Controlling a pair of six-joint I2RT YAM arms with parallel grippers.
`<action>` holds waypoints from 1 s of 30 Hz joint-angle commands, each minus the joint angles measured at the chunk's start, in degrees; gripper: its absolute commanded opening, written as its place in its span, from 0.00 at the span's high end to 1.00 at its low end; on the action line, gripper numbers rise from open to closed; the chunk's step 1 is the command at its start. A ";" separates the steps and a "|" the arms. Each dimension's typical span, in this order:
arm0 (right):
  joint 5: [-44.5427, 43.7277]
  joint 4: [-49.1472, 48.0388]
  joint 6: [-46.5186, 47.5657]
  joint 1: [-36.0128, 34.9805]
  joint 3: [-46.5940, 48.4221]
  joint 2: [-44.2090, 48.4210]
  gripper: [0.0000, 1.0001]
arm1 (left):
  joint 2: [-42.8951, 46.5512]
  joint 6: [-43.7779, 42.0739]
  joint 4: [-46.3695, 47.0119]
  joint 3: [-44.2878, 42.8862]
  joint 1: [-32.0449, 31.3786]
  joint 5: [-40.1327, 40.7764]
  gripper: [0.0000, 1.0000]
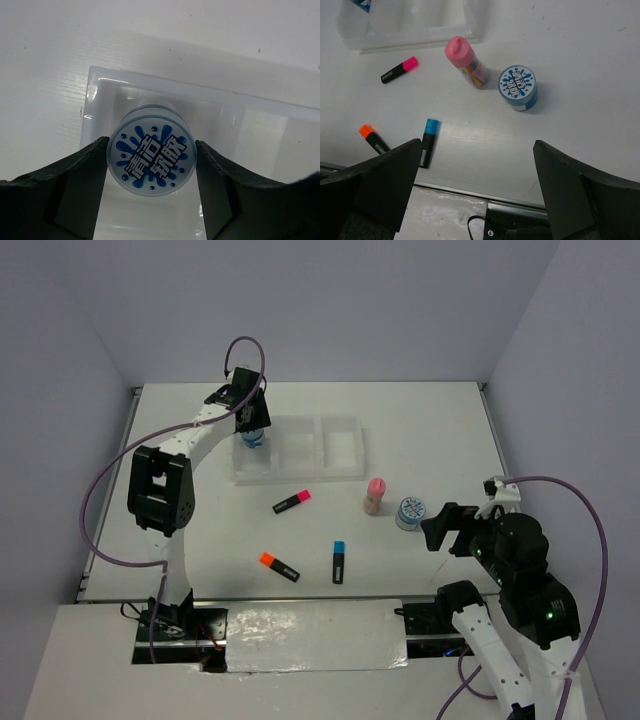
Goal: Sort the stationery into containers
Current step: Place the stationery in the storage box, then pick up the stationery from the center of the board.
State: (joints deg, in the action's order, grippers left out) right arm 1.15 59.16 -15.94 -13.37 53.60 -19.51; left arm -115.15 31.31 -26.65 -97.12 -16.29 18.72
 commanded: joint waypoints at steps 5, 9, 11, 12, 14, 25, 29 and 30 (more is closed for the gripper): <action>0.79 -4.13 1.00 -0.61 0.45 -2.55 0.00 | -1.30 -0.55 4.77 0.18 0.21 0.52 0.56; 1.05 -5.28 1.00 -0.61 -0.52 -3.43 0.00 | -0.69 0.15 5.56 1.84 0.21 0.44 0.24; 1.05 -5.72 1.00 -0.61 -0.87 -3.78 0.00 | 0.01 0.50 5.65 2.46 0.21 0.35 0.10; 0.96 -6.33 0.83 -0.61 -1.39 -3.87 0.00 | 0.36 0.68 5.56 2.64 0.21 0.09 0.05; 0.79 -7.21 0.56 -0.61 -2.27 -4.57 0.00 | 1.42 0.86 5.30 2.82 0.21 0.09 0.01; -7.04 -8.11 -6.11 1.05 1.84 -23.69 0.00 | 22.38 6.21 -1.46 10.44 -4.70 3.60 0.01; -6.87 -11.59 -11.20 2.64 4.76 -24.88 0.00 | 35.41 6.40 -3.49 19.05 -6.99 2.11 0.01; -6.16 -12.56 -13.39 2.73 4.06 -24.79 0.00 | 37.96 6.40 -3.84 20.99 -7.08 1.76 0.01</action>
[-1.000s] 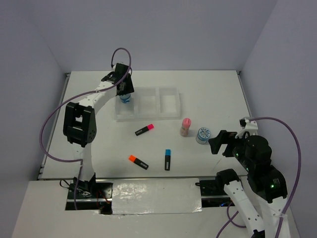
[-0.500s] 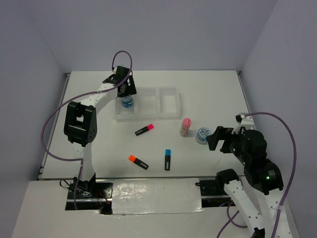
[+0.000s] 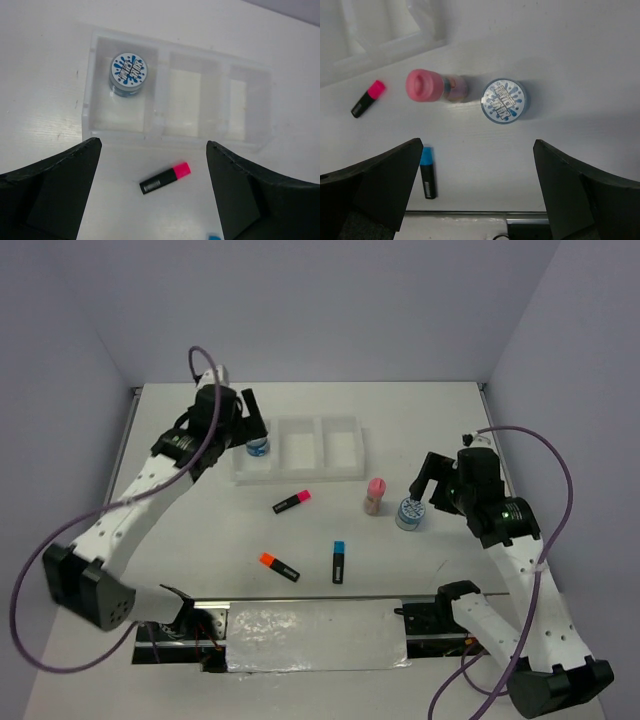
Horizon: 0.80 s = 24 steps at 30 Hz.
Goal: Sort the stationery into containers
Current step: Pick up the stationery from the center of the board.
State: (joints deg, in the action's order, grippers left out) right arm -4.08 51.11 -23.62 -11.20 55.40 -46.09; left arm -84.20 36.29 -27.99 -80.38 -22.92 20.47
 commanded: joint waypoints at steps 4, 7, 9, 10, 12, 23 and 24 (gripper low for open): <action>-6.98 -6.55 -12.49 0.48 -4.48 0.56 0.00 | 21.58 0.28 -4.88 13.48 -1.16 -2.80 0.01; -6.21 -14.78 -14.26 0.48 -14.15 4.06 0.00 | 29.87 -2.89 -5.76 17.44 -1.25 -6.22 0.01; -7.78 -16.65 -16.46 0.39 -18.20 5.39 0.00 | 34.08 -5.86 -7.16 18.85 -1.25 -8.33 0.00; -7.96 -17.79 -15.94 0.39 -20.92 5.22 0.00 | 35.06 -7.01 -7.17 19.38 -1.25 -8.86 0.01; -8.49 -18.94 -14.80 0.57 -22.08 2.86 0.00 | 36.73 -9.65 -7.60 20.96 -1.25 -9.57 0.01; -5.33 -27.29 -3.72 0.39 -22.44 -6.72 0.00 | 35.16 -12.65 -4.62 27.64 -0.11 -15.02 0.01; -5.59 -27.29 -3.37 0.39 -22.00 -7.17 0.00 | 35.33 -12.74 -4.71 27.73 -0.02 -14.76 0.00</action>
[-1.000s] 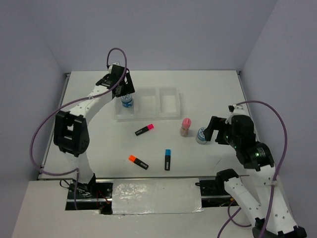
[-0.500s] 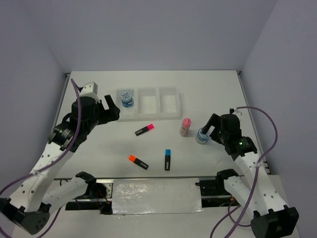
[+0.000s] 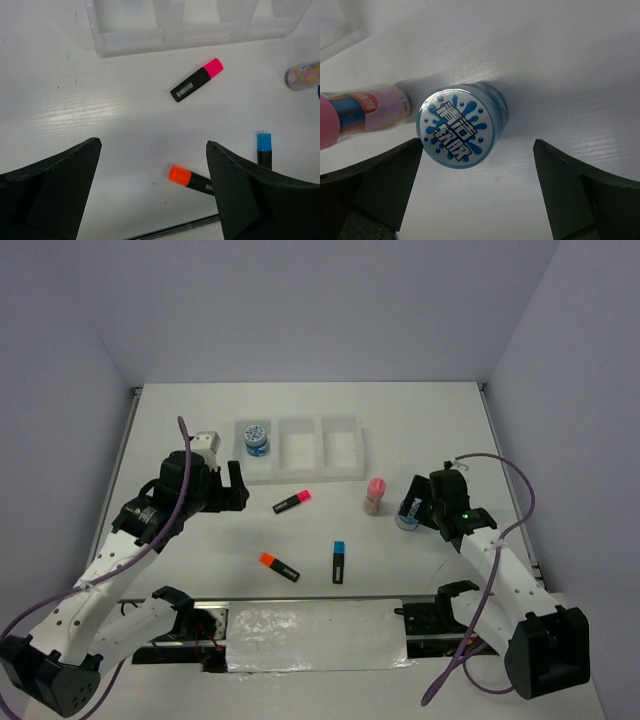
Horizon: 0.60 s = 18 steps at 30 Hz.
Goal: Sort the stationery into containers
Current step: Pick up the stationery from the center of the board.
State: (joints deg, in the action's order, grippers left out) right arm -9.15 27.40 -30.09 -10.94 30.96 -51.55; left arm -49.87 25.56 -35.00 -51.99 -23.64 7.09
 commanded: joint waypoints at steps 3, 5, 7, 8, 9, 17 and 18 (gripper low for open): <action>-1.48 -3.84 4.42 0.22 3.05 -3.38 0.00 | 1.61 -2.09 2.48 0.04 0.70 -1.55 0.01; -2.02 -3.49 5.56 0.13 3.58 -4.87 0.00 | 1.79 -2.01 2.48 0.13 0.70 -1.38 0.01; -0.79 -4.01 6.26 0.22 3.93 -5.40 0.01 | 1.79 -2.09 2.48 0.13 0.70 -1.29 0.01; 0.35 -4.02 6.44 0.13 4.02 -5.40 0.02 | 1.62 -2.09 2.48 0.04 0.70 -1.29 0.01; 0.71 -4.28 6.53 0.22 4.02 -5.32 0.02 | 1.61 -2.09 2.40 -0.04 0.79 -1.29 0.00; 3.70 -4.99 7.23 0.22 4.28 -3.11 0.03 | 1.61 -2.09 2.40 0.31 1.22 -1.20 0.01; 3.70 -5.07 7.41 0.13 4.28 -3.29 0.03 | 1.53 -2.09 2.48 0.31 1.31 -1.29 0.01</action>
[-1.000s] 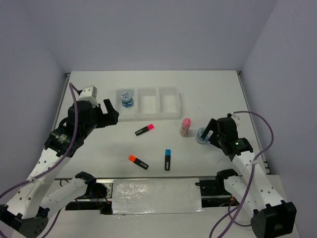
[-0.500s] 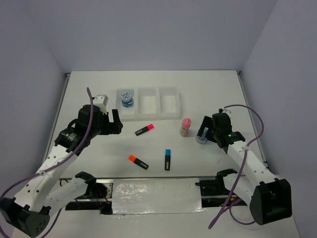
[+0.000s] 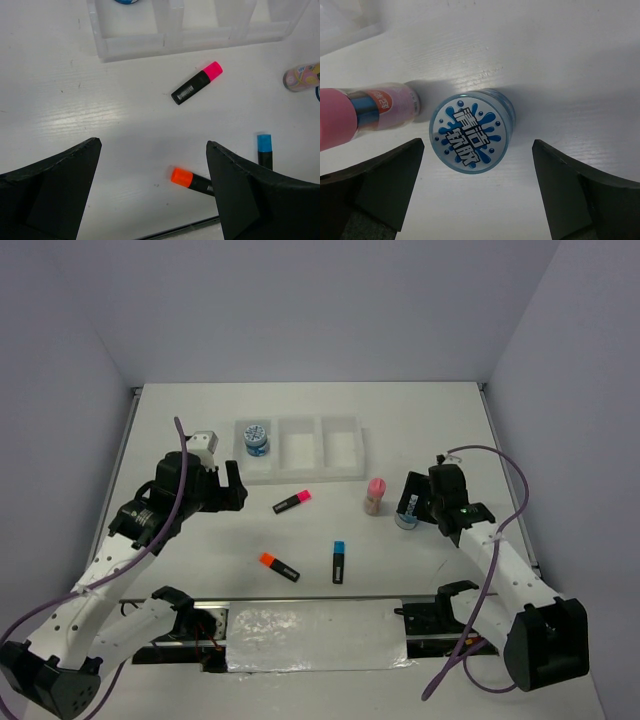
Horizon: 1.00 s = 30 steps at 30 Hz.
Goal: Sort the stationery into containers
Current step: Pick up the stationery from the center of the board.
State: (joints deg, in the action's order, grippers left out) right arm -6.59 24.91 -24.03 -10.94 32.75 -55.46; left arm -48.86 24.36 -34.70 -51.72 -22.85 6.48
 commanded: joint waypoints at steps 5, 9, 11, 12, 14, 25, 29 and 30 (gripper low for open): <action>0.96 -3.55 2.15 0.22 1.53 -1.92 0.03 | -0.01 -1.07 2.18 0.13 0.70 -1.21 0.01; 0.96 -4.16 1.88 0.04 1.26 -4.48 0.07 | -0.27 -1.33 2.35 0.04 0.79 -1.56 0.01; 1.05 -4.69 1.97 -0.05 1.17 -4.57 0.09 | -0.18 -1.42 2.35 0.13 0.79 -1.73 0.01; 0.88 -4.69 2.06 -0.13 1.26 -4.74 0.10 | -0.27 -1.51 2.44 0.05 0.88 -1.91 0.01; 0.09 -4.52 2.32 -0.05 1.79 -5.44 0.12 | -0.27 -1.51 2.35 0.13 0.88 -1.91 0.01; -1.14 -3.55 4.08 -0.14 4.07 -8.08 0.75 | -0.45 -1.42 2.18 0.31 1.05 -1.38 0.00; -5.08 1.62 1.72 -0.31 6.35 -1.17 0.97 | -0.36 -1.25 2.09 0.22 1.05 -1.12 0.01; -6.32 2.68 1.27 -0.31 7.75 0.69 1.00 | -0.36 -1.16 2.09 0.22 1.05 -1.03 0.01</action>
State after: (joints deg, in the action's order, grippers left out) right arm -7.70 25.06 -21.45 -11.00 34.98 -61.23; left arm -49.65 23.94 -34.63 -51.59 -22.13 5.63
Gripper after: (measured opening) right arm 0.732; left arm 0.994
